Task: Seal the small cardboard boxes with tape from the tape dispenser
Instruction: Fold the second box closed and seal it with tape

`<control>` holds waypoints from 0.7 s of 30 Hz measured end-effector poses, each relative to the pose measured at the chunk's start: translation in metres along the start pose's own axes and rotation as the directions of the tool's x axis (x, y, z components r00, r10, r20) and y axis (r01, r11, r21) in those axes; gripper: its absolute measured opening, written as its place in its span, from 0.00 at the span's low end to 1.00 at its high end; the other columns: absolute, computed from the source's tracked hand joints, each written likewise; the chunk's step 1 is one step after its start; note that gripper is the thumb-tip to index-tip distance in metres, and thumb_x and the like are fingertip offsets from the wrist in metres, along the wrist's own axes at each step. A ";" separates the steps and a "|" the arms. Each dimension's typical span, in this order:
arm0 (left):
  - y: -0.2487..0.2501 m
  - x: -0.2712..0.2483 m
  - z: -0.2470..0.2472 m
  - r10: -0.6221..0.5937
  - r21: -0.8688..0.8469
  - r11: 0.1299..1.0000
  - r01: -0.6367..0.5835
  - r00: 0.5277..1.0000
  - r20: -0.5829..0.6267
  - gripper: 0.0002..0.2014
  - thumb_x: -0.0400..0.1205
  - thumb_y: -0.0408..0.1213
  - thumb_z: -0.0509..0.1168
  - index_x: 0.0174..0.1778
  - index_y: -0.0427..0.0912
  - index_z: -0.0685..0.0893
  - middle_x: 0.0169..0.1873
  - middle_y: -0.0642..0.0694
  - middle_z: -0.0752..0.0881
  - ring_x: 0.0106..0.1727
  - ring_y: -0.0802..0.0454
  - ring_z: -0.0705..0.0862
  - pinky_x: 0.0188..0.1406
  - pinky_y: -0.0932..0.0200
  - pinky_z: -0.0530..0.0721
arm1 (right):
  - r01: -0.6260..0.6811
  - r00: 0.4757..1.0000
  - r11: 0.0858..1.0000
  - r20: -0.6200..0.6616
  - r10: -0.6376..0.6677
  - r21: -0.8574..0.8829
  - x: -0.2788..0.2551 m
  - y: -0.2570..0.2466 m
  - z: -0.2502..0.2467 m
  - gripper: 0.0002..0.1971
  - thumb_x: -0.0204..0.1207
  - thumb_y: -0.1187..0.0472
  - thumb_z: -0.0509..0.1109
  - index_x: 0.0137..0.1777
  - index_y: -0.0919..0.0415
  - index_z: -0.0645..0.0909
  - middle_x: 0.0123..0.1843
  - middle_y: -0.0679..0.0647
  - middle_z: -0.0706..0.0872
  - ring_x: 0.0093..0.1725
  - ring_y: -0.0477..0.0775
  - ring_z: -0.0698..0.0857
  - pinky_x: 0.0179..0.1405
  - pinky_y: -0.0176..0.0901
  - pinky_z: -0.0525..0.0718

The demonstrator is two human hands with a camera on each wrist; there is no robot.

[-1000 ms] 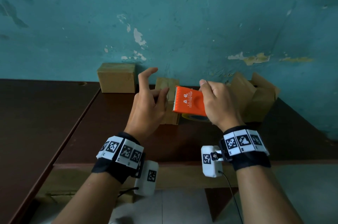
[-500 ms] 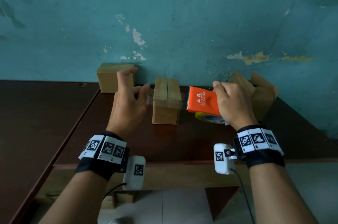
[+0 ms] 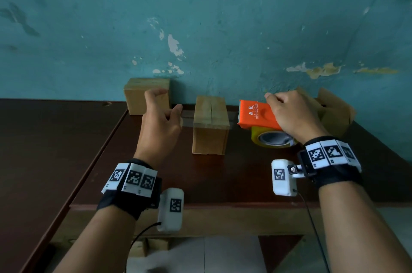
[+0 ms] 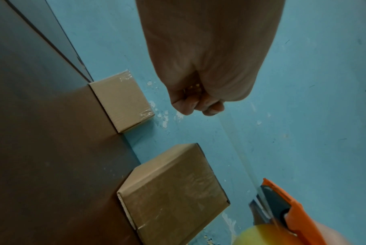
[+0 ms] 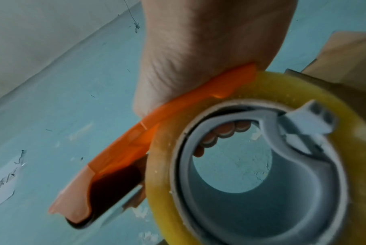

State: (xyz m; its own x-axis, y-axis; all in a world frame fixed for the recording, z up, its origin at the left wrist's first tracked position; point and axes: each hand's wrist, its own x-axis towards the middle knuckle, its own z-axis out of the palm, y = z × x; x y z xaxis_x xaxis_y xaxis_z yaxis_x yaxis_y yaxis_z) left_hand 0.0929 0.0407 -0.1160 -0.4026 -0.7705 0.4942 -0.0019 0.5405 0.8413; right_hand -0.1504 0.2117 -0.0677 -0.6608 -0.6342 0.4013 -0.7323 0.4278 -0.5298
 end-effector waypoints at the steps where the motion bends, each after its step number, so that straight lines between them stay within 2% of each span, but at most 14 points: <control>1: -0.001 0.001 0.001 -0.023 -0.003 1.000 0.023 1.000 0.007 0.20 0.90 0.37 0.67 0.75 0.48 0.67 0.30 0.41 0.88 0.26 0.52 0.81 0.27 0.59 0.78 | -0.013 1.000 1.000 0.010 0.013 0.002 0.002 0.001 0.001 0.29 0.92 0.45 0.61 0.28 0.57 0.66 0.23 0.55 0.66 0.23 0.55 0.69 0.29 0.46 0.64; 4: -0.003 0.005 0.004 -0.093 -0.012 0.996 0.094 0.995 0.026 0.21 0.90 0.38 0.67 0.75 0.51 0.67 0.36 0.34 0.90 0.32 0.37 0.85 0.30 0.48 0.83 | -0.049 0.998 0.999 0.049 0.048 0.006 0.007 0.004 0.007 0.29 0.92 0.45 0.62 0.28 0.56 0.66 0.23 0.55 0.66 0.24 0.55 0.68 0.30 0.46 0.64; 5: -0.005 0.006 0.004 -0.113 -0.009 0.994 0.113 0.993 0.032 0.21 0.90 0.39 0.68 0.75 0.51 0.67 0.37 0.35 0.90 0.36 0.36 0.87 0.31 0.46 0.85 | -0.063 0.996 0.998 0.063 0.063 0.007 0.008 0.006 0.009 0.29 0.92 0.45 0.62 0.28 0.56 0.66 0.23 0.54 0.66 0.24 0.55 0.69 0.30 0.46 0.64; 6: -0.006 0.008 0.006 -0.128 -0.004 0.992 0.128 0.991 0.034 0.21 0.90 0.39 0.68 0.75 0.51 0.66 0.37 0.37 0.90 0.36 0.37 0.88 0.32 0.46 0.87 | -0.077 0.994 0.997 0.079 0.077 0.008 0.009 0.008 0.012 0.29 0.92 0.44 0.62 0.28 0.55 0.66 0.23 0.54 0.66 0.24 0.55 0.69 0.30 0.46 0.65; 8: -0.011 0.011 0.008 -0.154 0.002 0.988 0.154 0.987 0.034 0.22 0.89 0.40 0.68 0.76 0.50 0.66 0.35 0.43 0.90 0.32 0.47 0.87 0.29 0.53 0.85 | -0.099 0.990 0.995 0.104 0.098 0.009 0.010 0.011 0.017 0.29 0.91 0.43 0.61 0.28 0.55 0.65 0.23 0.53 0.66 0.24 0.55 0.70 0.30 0.46 0.67; 14: -0.021 0.013 0.013 -0.192 0.017 0.981 0.191 0.980 0.052 0.22 0.90 0.39 0.68 0.76 0.48 0.66 0.35 0.46 0.89 0.29 0.60 0.85 0.26 0.64 0.81 | -0.131 0.983 0.991 0.130 0.129 0.010 0.014 0.020 0.025 0.29 0.92 0.42 0.60 0.29 0.54 0.66 0.22 0.51 0.68 0.24 0.55 0.72 0.32 0.47 0.69; 21: -0.022 0.010 0.018 -0.231 0.017 0.973 0.231 0.972 0.051 0.20 0.90 0.38 0.67 0.74 0.49 0.67 0.37 0.39 0.90 0.31 0.53 0.85 0.26 0.62 0.83 | -0.161 0.971 0.987 0.182 0.153 0.030 0.014 0.027 0.035 0.27 0.91 0.39 0.58 0.32 0.54 0.71 0.26 0.54 0.72 0.26 0.57 0.77 0.35 0.51 0.75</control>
State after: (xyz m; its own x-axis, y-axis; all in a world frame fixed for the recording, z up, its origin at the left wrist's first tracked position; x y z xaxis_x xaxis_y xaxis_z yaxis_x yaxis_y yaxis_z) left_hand 0.0729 0.0273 -0.1332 -0.4375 -0.8564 0.2743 -0.1104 0.3539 0.9287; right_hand -0.1738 0.1921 -0.1025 -0.7237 -0.6681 0.1728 -0.6114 0.5046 -0.6096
